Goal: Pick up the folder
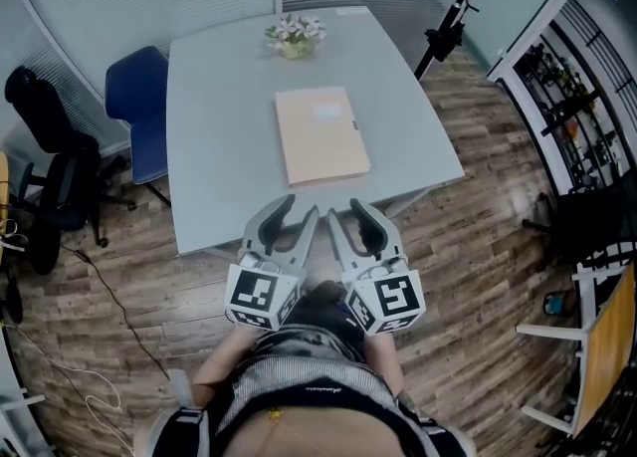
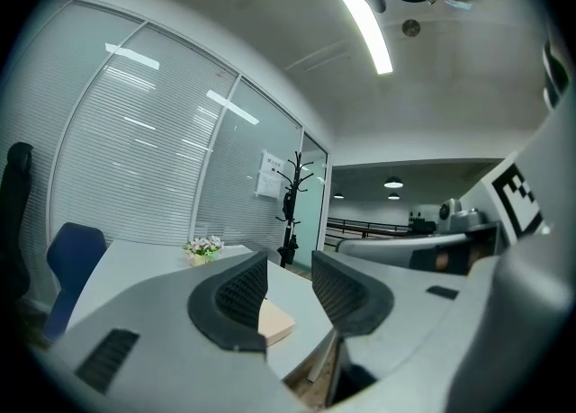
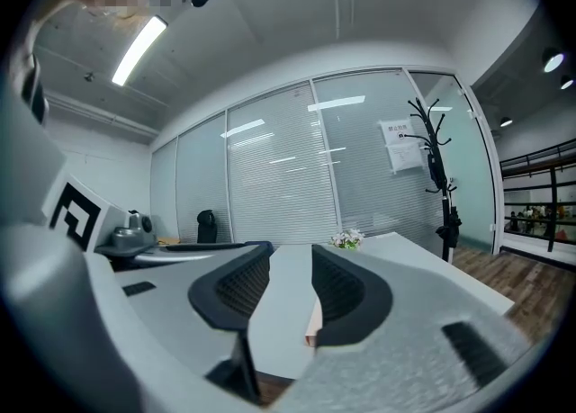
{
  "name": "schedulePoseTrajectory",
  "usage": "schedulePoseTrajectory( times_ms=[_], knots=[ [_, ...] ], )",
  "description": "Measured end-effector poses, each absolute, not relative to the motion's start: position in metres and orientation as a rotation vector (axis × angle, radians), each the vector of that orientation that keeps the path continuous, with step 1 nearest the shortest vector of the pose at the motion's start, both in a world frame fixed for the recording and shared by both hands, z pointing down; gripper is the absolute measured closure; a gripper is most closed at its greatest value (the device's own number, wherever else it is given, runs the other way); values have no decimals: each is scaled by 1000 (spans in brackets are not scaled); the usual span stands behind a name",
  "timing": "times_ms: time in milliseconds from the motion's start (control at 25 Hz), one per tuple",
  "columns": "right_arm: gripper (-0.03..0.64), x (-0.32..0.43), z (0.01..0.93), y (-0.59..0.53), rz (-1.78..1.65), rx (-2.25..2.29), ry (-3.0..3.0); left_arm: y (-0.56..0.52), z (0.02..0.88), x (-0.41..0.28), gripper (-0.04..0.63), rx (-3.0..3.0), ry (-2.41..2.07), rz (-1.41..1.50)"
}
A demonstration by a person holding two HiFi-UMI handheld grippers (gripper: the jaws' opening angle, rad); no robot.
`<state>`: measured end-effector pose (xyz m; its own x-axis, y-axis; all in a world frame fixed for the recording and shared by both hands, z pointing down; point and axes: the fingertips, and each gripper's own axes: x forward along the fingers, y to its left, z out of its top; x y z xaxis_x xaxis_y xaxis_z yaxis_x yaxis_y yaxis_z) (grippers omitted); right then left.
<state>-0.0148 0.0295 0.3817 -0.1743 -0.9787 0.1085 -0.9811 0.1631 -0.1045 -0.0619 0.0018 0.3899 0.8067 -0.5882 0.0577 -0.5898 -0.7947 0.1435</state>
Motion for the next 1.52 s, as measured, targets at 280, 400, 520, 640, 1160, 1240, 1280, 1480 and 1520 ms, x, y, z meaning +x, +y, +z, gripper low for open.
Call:
schedulePoseTrajectory(
  times_ms=[280,400,520,640,1160,1240,1280,1480,1520],
  knots=[
    [468,0,390,7,268,2001,-2376,-22,397,-49,465,2807,-934,24],
    [466,8,388,-11,256,1986,-2390,-39,398,-40,465,2799,-944,14],
    [466,23,386,-33,239,1979,-2405,-61,397,-25,465,2801,-961,4],
    [465,39,383,-58,231,1961,-2420,-84,396,-7,465,2800,-971,5],
    [463,84,374,-142,249,1833,-2522,-161,386,46,465,2763,-1058,27],
    [463,92,373,-150,250,1815,-2534,-169,385,53,465,2755,-1075,29],
    [462,96,372,-154,249,1807,-2540,-173,384,56,465,2749,-1087,27],
    [462,117,378,-173,257,1764,-2560,-192,386,72,465,2721,-1150,30],
    [462,122,381,-177,264,1757,-2557,-196,388,76,465,2716,-1157,34]
  ],
)
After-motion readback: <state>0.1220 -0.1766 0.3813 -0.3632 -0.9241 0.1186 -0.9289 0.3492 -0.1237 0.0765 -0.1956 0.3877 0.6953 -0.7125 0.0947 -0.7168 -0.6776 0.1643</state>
